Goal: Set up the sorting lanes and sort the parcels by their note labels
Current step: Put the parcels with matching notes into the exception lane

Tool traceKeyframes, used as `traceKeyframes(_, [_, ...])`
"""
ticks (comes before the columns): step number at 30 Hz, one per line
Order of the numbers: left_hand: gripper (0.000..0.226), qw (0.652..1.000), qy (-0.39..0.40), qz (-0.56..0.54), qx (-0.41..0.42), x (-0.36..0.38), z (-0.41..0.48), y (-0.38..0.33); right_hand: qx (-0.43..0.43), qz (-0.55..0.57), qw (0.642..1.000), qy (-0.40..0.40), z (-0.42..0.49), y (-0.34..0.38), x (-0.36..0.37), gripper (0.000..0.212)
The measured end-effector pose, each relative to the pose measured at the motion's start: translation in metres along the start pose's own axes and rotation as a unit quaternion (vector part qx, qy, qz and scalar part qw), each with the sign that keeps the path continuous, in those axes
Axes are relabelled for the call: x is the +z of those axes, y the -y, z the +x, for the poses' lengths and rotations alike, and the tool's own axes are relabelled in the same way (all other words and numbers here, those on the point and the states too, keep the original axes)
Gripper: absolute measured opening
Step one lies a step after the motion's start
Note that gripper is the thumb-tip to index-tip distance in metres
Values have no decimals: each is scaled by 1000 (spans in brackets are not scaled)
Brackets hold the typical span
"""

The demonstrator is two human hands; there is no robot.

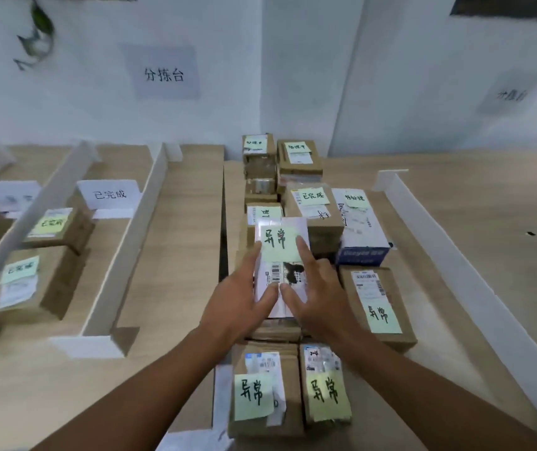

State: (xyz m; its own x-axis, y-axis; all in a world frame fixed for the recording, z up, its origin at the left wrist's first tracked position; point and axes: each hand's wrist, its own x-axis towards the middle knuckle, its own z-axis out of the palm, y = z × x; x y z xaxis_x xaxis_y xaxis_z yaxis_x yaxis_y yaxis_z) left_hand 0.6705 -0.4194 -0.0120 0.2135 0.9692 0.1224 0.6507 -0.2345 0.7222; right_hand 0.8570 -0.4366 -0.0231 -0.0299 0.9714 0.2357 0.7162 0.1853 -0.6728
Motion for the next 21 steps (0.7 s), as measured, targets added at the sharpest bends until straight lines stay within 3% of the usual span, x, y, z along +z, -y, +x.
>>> traceKeyframes(6, [65,992,-115,46,-32,-126,-63,70,-85,39,994,62,19,128,93,79])
traceKeyframes(15, [63,969,-206,96,-99,-332,-196,225,-230,75,966,88,-3,354,280,69])
traceKeyframes(21, [56,954,-240,104,-145,-433,-243,318,-215,92,963,136,-1,462,392,69])
